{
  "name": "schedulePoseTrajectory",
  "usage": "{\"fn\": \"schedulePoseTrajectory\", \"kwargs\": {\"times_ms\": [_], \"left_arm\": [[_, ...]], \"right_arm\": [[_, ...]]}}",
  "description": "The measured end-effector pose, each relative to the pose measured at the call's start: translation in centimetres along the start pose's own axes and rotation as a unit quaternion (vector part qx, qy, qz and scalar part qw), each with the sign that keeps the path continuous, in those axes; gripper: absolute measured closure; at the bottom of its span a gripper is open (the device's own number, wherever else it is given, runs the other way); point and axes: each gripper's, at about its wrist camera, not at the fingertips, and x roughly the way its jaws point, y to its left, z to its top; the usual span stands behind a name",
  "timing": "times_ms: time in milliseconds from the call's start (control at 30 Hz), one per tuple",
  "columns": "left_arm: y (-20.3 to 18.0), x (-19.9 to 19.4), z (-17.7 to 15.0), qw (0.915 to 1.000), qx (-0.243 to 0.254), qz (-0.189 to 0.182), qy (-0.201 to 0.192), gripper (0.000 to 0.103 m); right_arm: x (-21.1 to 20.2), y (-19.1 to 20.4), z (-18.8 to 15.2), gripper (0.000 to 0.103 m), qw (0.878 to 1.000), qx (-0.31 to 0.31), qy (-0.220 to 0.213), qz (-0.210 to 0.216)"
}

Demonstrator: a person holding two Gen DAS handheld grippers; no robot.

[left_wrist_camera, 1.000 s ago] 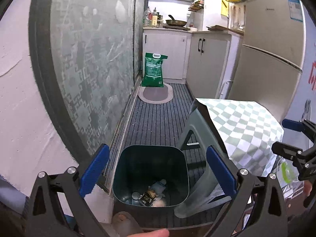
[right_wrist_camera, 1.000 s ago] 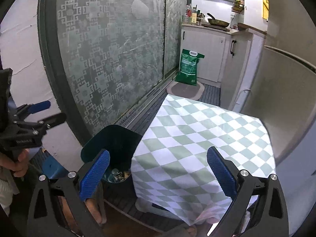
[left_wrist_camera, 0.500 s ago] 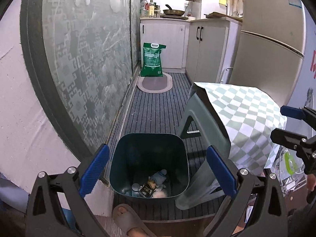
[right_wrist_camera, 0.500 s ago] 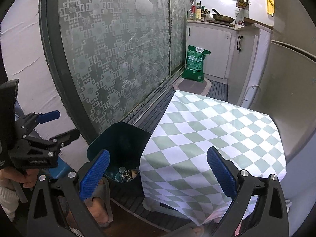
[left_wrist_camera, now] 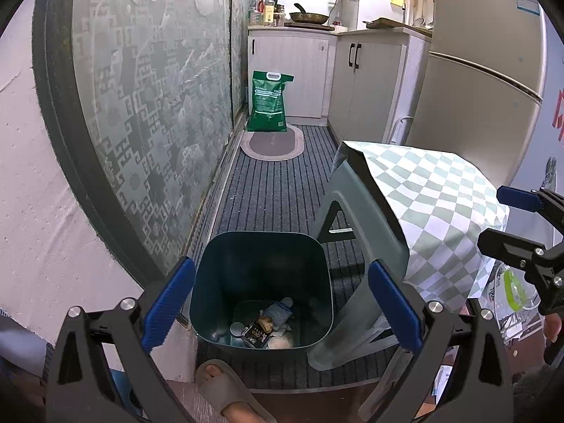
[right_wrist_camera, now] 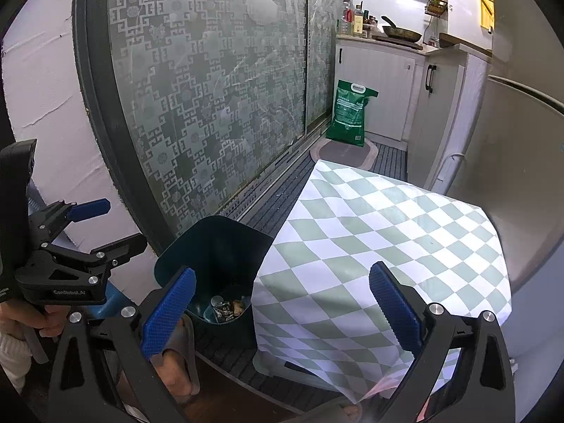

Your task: Collect trash

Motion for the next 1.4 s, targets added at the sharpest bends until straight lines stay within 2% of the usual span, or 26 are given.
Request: {"fn": "schedulePoseTrajectory", "kwargs": {"times_ms": [1400], "left_arm": [[-0.26, -0.40, 0.20, 1.0000, 0.000, -0.002, -0.001, 0.003]], "right_arm": [[0.46, 0.29, -0.13, 0.004, 1.000, -0.003, 0.003, 0.002]]}}
